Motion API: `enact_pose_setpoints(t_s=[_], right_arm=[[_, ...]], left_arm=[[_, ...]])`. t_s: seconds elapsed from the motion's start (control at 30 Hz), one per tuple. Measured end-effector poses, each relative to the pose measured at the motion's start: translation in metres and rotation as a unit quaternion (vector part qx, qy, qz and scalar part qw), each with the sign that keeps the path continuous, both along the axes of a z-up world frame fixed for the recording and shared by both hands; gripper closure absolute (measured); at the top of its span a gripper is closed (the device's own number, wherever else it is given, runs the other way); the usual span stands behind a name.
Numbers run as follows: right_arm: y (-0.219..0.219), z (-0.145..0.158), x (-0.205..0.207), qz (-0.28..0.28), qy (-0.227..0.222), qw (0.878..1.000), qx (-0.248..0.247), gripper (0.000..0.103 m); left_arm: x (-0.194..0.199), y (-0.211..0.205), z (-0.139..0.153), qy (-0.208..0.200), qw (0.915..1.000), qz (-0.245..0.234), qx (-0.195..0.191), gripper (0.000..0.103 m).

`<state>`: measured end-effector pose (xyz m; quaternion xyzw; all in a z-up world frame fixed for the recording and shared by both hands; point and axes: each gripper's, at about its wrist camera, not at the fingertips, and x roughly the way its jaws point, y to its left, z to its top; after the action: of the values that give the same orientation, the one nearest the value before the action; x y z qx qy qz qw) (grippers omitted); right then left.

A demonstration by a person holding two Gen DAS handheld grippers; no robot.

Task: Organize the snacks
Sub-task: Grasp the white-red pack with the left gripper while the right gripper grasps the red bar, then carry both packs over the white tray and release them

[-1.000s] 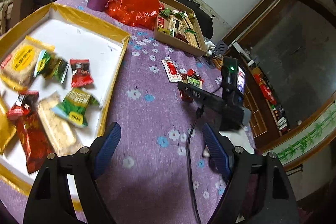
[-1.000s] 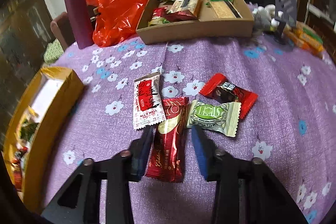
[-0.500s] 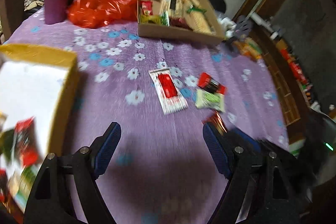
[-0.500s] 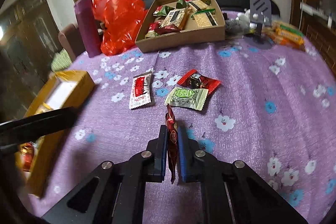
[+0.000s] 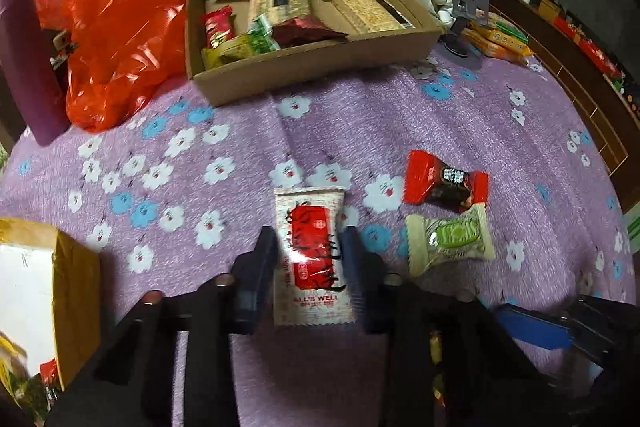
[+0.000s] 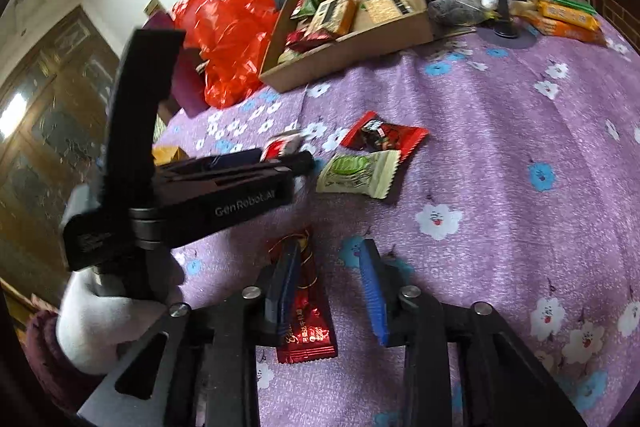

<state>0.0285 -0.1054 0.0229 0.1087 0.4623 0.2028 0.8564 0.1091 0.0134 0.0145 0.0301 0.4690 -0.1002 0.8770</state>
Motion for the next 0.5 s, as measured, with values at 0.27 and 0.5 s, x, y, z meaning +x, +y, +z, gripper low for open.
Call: enact_pose_setpoints(t_s=[0.27, 0.5], right_arm=[[0.032, -0.003, -0.01, 0.031, -0.035, 0.997, -0.066, 0.053], [0.056, -0.004, -0.022, 0.053, -0.063, 0.987, -0.135, 0.077]], left_arm=[[-0.029, 0.033, 0.005, 0.001, 0.9994, 0.021, -0.028, 0.075], [-0.047, 0.061, 0.028, -0.016, 0.9966, 0.039, -0.071, 0.075]])
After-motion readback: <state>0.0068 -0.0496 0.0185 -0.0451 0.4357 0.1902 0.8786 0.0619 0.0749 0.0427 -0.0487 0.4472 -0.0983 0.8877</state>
